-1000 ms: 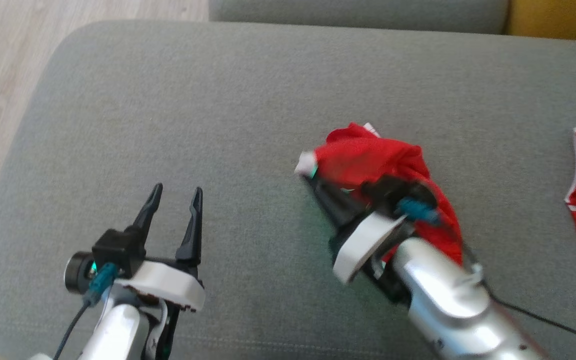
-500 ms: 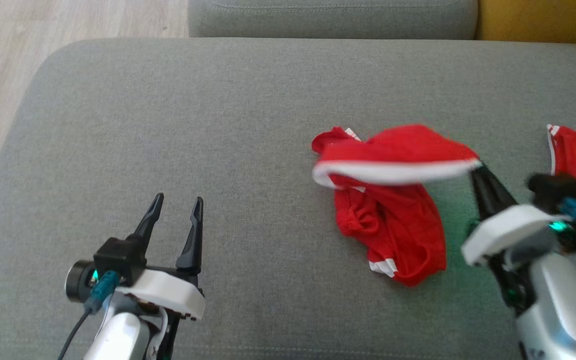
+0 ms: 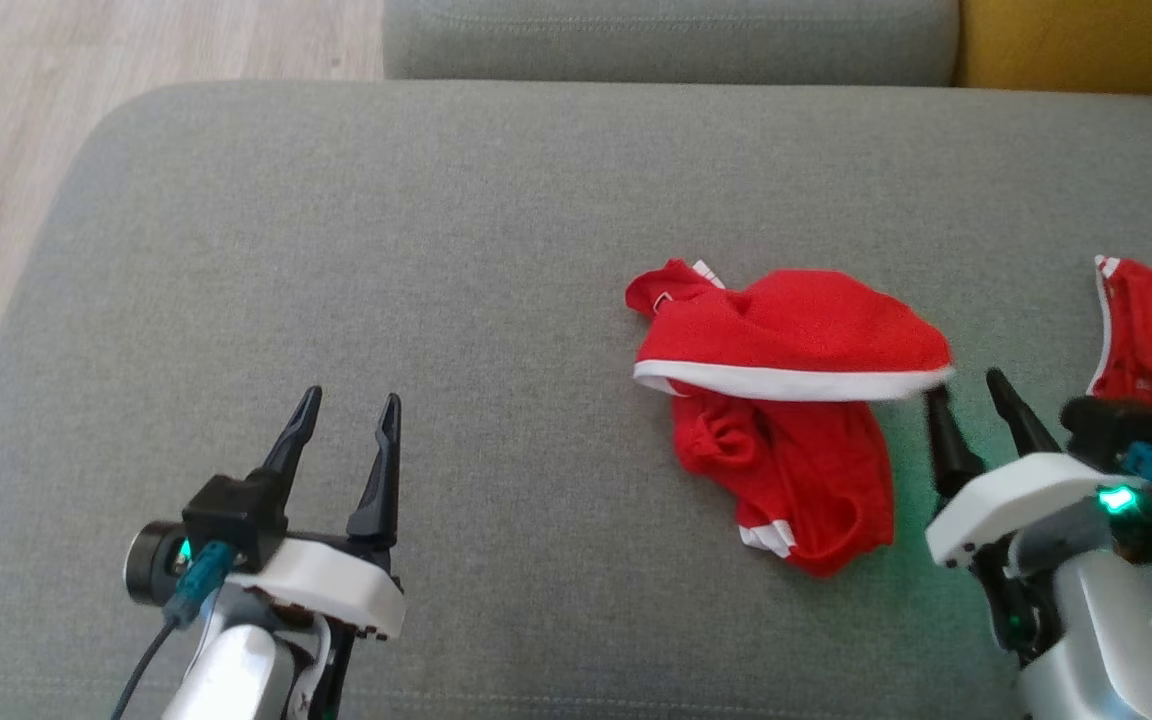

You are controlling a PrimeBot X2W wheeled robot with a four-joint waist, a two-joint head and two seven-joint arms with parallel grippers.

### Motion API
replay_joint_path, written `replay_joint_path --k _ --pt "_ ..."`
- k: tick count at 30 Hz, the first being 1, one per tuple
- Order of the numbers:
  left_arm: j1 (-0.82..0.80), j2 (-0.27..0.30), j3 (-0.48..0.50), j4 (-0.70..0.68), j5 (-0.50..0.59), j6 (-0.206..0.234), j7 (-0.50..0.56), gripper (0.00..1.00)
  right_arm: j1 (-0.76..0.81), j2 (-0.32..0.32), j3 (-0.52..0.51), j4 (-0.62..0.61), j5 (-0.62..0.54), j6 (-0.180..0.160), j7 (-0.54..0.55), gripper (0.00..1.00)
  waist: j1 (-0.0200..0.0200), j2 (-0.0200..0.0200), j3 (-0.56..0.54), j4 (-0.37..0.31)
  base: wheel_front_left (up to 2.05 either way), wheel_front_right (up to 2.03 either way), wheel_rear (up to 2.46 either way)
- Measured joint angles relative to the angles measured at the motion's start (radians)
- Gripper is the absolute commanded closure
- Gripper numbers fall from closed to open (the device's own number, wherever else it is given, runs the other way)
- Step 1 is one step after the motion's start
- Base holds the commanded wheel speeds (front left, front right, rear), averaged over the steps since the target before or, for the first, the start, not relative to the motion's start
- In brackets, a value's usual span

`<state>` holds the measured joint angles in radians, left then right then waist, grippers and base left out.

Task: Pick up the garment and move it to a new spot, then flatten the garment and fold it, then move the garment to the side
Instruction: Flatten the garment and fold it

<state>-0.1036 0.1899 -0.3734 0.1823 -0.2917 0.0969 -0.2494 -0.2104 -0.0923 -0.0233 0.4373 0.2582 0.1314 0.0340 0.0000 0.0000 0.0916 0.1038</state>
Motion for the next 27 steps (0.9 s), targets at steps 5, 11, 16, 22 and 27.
replay_joint_path --k 5,11,16,22,27 --pt "0.015 0.008 0.002 -0.008 0.000 0.010 0.000 0.00 0.057 0.010 0.053 -0.125 0.002 0.000 -0.007 0.00 0.0000 0.0000 -0.025 -0.008 0.00 0.00 0.00" --pt "0.056 0.021 0.005 -0.018 -0.002 0.022 0.000 0.00 0.158 0.014 0.064 -0.269 0.003 0.000 -0.001 0.00 0.0000 0.0000 -0.048 -0.020 0.00 0.00 0.00" --pt "0.063 0.027 0.010 -0.030 -0.002 0.036 0.001 0.00 0.209 0.017 0.063 -0.408 -0.006 0.000 0.012 0.00 0.0000 0.0000 -0.065 -0.032 0.00 0.00 0.00" --pt "0.096 0.032 0.023 -0.054 -0.002 0.054 0.001 0.00 0.249 0.021 0.073 -0.528 -0.064 0.000 0.016 0.00 0.0000 0.0000 -0.096 -0.046 0.00 0.00 0.00" --pt "0.126 0.042 0.024 -0.068 -0.002 0.064 0.003 0.00 0.286 0.026 0.085 -0.560 -0.080 0.000 0.028 0.00 0.0000 0.0000 -0.111 -0.052 0.00 0.00 0.00"
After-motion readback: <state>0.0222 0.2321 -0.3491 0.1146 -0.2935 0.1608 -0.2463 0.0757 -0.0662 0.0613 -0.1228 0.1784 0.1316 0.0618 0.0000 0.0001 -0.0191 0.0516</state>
